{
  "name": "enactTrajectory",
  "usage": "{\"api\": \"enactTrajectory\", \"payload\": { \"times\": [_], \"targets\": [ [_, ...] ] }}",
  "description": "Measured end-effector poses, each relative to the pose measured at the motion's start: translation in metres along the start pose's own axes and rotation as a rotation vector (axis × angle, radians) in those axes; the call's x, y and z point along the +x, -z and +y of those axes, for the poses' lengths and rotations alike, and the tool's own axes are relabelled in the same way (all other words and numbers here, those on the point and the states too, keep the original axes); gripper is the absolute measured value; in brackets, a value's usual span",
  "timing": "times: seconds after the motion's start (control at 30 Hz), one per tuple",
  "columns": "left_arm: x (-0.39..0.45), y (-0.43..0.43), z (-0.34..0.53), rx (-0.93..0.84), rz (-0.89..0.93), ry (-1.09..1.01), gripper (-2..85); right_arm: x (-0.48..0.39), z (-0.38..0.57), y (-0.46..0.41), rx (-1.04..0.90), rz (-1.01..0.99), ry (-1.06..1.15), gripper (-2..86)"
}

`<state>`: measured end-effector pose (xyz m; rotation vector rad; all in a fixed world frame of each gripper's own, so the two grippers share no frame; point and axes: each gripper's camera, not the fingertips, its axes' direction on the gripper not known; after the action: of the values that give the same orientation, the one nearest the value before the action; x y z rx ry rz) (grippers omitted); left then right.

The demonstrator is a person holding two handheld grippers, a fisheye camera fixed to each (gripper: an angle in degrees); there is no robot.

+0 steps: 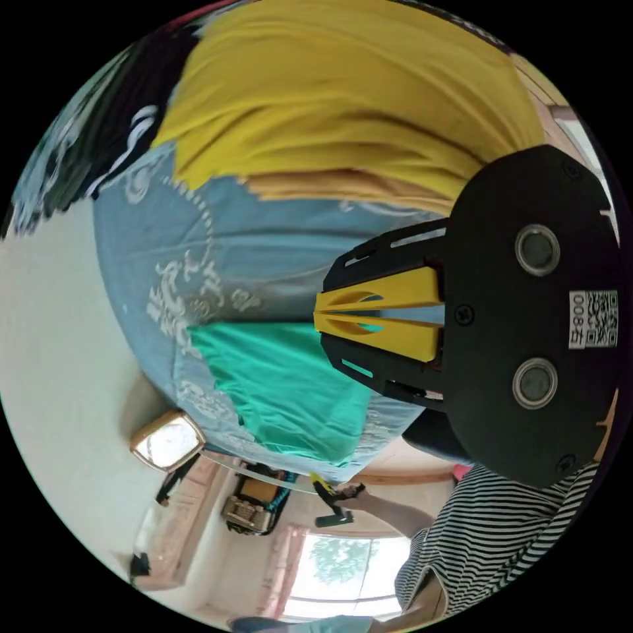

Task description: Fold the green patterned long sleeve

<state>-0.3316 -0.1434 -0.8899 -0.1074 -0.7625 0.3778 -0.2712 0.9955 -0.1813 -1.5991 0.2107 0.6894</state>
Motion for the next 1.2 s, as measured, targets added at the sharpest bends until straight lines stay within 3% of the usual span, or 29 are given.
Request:
{"api": "enactTrajectory", "payload": {
  "times": [0.17,0.43,0.5,0.83,1.03,1.2],
  "targets": [
    [0.046,-0.089,-0.095,-0.058,-0.005,-0.133,8.1,-0.068,-0.088,-0.047,-0.019,0.138,0.203,2.8],
    [0.077,-0.182,-0.132,-0.162,-0.182,-0.181,6.9,-0.109,-0.160,-0.102,-0.044,0.259,0.282,5.1],
    [0.077,-0.187,-0.127,-0.130,-0.176,-0.173,5.9,-0.107,-0.165,-0.119,-0.099,0.278,0.259,4.4],
    [0.082,-0.162,-0.116,0.020,-0.072,-0.163,2.9,-0.106,-0.151,-0.079,0.094,0.125,0.212,0.3],
    [0.063,-0.216,-0.128,-0.085,-0.175,-0.118,5.8,-0.091,-0.158,-0.104,0.001,0.114,0.134,0.3],
    [0.052,-0.197,-0.117,-0.014,-0.111,-0.109,7.3,-0.090,-0.154,-0.099,0.037,0.065,0.126,0.3]
  ]
}}
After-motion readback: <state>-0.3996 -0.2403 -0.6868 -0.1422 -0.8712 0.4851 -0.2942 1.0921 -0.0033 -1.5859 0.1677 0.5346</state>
